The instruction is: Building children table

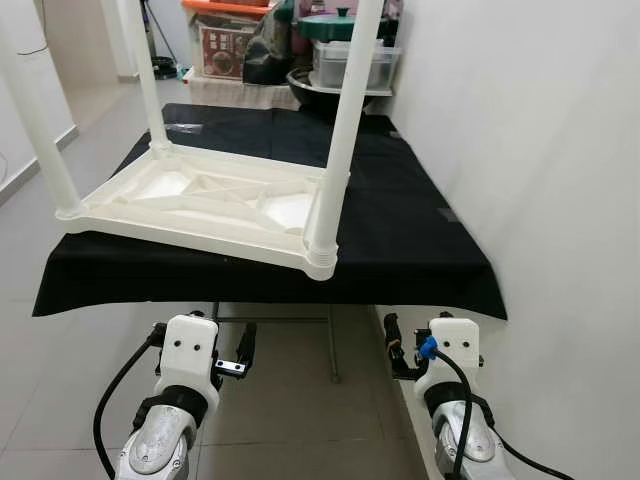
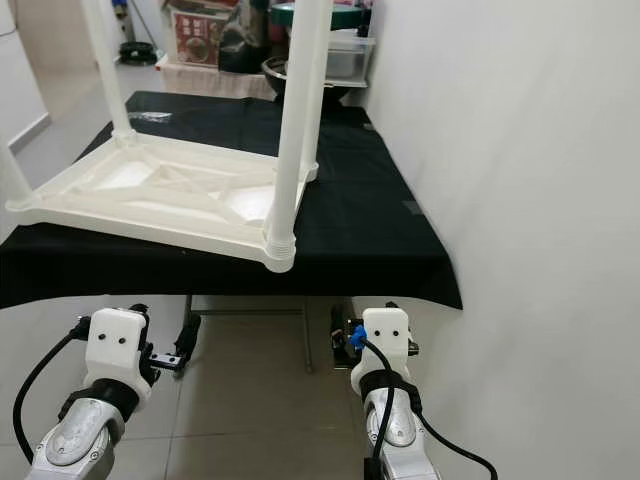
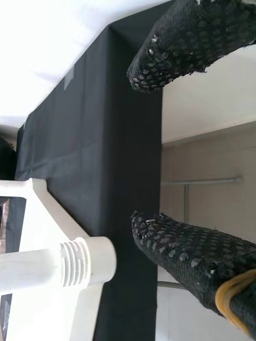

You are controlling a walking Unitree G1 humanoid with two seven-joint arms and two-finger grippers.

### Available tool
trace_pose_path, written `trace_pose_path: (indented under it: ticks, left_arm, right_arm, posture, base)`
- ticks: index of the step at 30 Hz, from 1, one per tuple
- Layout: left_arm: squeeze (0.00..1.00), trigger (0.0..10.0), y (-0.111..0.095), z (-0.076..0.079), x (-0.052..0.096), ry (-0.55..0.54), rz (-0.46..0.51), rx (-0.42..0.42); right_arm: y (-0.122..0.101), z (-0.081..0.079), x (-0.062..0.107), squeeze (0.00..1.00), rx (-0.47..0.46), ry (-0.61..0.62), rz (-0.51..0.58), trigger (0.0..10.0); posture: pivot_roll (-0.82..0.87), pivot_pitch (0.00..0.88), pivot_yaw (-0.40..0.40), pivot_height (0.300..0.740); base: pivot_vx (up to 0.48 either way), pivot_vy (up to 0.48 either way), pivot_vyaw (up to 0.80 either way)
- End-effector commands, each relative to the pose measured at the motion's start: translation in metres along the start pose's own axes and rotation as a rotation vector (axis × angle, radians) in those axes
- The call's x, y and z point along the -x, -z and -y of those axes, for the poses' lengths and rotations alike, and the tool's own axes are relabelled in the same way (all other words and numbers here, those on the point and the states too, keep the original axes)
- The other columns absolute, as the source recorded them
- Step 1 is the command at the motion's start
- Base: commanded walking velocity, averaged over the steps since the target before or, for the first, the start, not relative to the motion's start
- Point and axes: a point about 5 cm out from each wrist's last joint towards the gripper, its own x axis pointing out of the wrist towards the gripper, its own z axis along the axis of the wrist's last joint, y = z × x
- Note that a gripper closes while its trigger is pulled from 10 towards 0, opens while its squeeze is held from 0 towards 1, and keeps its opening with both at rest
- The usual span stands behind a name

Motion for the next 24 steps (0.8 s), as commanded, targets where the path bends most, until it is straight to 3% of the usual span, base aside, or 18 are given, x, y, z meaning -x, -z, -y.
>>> trace_pose_path:
  ticks: [1,12,24]
  left_arm:
    - [0.00,10.0,-0.005,-0.003,0.000,-0.025,0.018,-0.021]
    - [0.00,10.0,-0.022,-0.016,-0.006,-0.064,0.074,-0.035]
    - [0.00,10.0,-0.030,-0.025,-0.009,-0.074,0.099,-0.061]
  right_arm:
    - [-0.003,0.009,-0.005,0.00,0.018,0.046,0.017,10.0]
    - [-0.039,0.046,-0.032,0.00,-0.008,0.248,0.132,10.0]
    - [-0.046,0.048,-0.038,0.00,-0.028,0.271,0.143,10.0]
  posture:
    - [0.09,0.000,-0.080,0.740]
    - [0.10,0.000,-0.092,0.740]
    - [0.10,0.000,-0.092,0.740]
  base:
    - [0.000,0.000,0.00]
    - [0.179,0.000,0.00]
    - [0.281,0.000,0.00]
